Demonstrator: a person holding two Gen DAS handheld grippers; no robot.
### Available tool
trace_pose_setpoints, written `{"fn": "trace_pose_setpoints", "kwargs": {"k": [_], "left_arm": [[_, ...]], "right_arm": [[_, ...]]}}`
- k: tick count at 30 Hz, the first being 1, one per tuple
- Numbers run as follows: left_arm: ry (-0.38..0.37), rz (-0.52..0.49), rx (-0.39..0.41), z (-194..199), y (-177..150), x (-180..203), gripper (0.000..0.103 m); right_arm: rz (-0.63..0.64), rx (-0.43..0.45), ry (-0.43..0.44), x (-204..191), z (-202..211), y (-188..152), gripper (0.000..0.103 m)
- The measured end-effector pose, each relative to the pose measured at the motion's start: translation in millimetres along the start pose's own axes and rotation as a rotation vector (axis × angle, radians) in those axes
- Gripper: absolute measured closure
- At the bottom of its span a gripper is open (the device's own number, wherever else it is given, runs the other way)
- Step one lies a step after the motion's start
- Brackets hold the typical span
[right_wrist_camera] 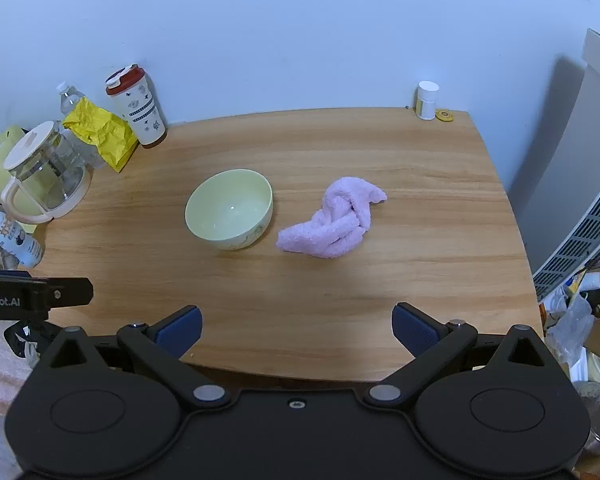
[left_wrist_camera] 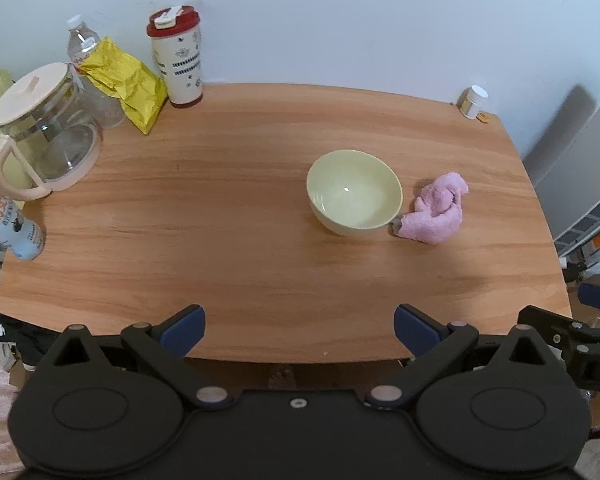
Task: Clean bowl
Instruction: 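Move both tools toward the pale bowl and pink towel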
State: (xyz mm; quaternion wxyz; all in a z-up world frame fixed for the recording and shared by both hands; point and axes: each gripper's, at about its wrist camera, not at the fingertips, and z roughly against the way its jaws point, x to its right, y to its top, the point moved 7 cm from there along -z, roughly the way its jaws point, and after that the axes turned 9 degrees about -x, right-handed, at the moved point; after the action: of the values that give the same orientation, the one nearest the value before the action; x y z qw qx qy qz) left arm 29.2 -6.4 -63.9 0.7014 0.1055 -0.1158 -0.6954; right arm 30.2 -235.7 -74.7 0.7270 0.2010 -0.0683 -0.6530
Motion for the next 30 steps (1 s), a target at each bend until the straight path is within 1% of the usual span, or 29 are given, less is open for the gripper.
{"fn": "trace_pose_setpoints", "kwargs": {"k": [4,6,8,10,11,13,20,30], "left_arm": [[0.019,-0.007,0.009,-1.0,-4.2,7.8,0.0],[0.004,-0.001,0.01,-0.3,-7.4,16.3,0.0],[-0.049,0.021,-0.021,-0.3,2.8,6.3,0.0],[-0.067,0.028,-0.028,0.8,9.1,0.7,0.0],[-0.068,0.026,-0.028,1.0,11.3,-0.6,0.0],[-0.068,0.032,-0.026,1.1,14.8,-1.5,0.0],[-0.066,0.071,-0.026,-0.4,27.5,-6.8,0.0],[-0.051,0.081,-0.04,-13.8,16.9,-6.6,0.0]], "right_arm": [[0.02,0.004,-0.032,-1.2,-2.9,2.1,0.0],[0.03,0.005,-0.048,-1.7,-4.3,3.1,0.0],[0.042,0.009,-0.055,-2.3,-4.0,2.9,0.0],[0.044,0.008,-0.038,-0.2,-1.0,2.3,0.0],[0.044,0.008,-0.033,-4.5,-0.9,5.1,0.0],[0.044,0.019,-0.019,1.6,-2.3,1.6,0.0],[0.059,0.021,-0.029,2.2,-0.9,10.4,0.0],[0.078,-0.004,-0.029,0.5,-6.8,13.8,0.0]]}}
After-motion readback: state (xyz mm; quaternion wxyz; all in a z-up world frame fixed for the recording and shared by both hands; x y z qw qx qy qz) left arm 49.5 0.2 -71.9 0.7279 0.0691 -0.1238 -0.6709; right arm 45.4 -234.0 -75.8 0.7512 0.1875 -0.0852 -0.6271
